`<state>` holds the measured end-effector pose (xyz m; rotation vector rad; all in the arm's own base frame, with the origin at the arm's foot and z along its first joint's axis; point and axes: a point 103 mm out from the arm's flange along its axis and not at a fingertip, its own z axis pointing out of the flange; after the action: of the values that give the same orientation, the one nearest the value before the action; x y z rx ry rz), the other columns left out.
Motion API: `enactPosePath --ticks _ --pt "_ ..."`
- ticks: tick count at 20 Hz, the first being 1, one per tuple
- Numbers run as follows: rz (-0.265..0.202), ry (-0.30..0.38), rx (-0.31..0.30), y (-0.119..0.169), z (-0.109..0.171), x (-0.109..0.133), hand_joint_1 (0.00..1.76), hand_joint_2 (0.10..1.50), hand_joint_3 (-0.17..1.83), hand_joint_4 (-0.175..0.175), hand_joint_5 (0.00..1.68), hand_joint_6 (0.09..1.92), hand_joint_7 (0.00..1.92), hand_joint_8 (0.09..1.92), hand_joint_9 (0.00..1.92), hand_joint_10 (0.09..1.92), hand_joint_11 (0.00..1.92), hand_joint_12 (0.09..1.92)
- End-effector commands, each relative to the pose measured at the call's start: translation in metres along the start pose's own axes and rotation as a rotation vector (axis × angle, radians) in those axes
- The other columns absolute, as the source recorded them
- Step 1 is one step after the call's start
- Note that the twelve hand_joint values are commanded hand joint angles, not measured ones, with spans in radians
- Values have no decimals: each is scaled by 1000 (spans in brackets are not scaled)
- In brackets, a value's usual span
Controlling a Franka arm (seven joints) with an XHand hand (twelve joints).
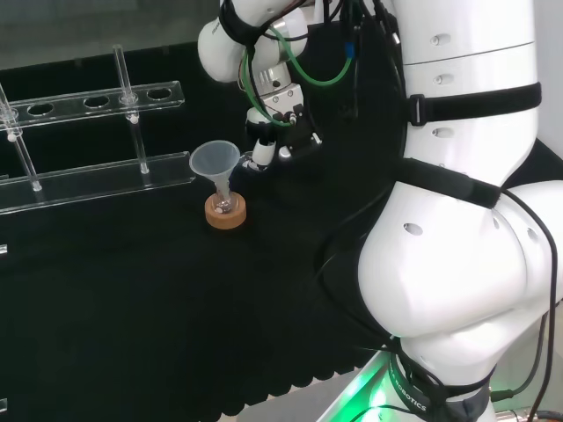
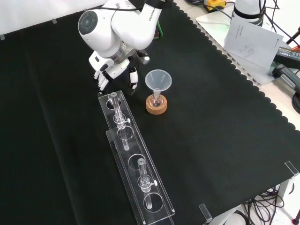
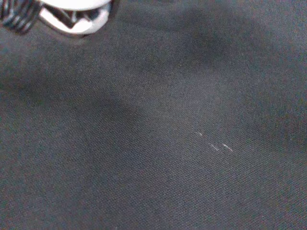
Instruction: Pick up the weighing funnel.
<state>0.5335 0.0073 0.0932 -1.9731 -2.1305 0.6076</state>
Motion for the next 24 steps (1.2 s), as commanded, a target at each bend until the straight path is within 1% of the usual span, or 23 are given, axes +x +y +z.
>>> enactPosePath --ticks 1,5,11,18,24 --pt "-5 -10 5 5 2 6 846 596 551 -7 724 673 514 702 745 543 516 1297" --pt "-10 -15 8 9 3 11 845 597 552 -5 736 692 518 702 754 543 522 1296" --pt "4 -20 -2 13 2 13 843 601 554 -3 751 714 523 702 764 543 530 1293" --pt "11 -23 18 17 5 10 845 607 555 1 776 733 526 703 769 541 537 1290" --pt "5 -26 31 19 10 7 849 613 557 5 793 741 526 703 772 540 540 1288"
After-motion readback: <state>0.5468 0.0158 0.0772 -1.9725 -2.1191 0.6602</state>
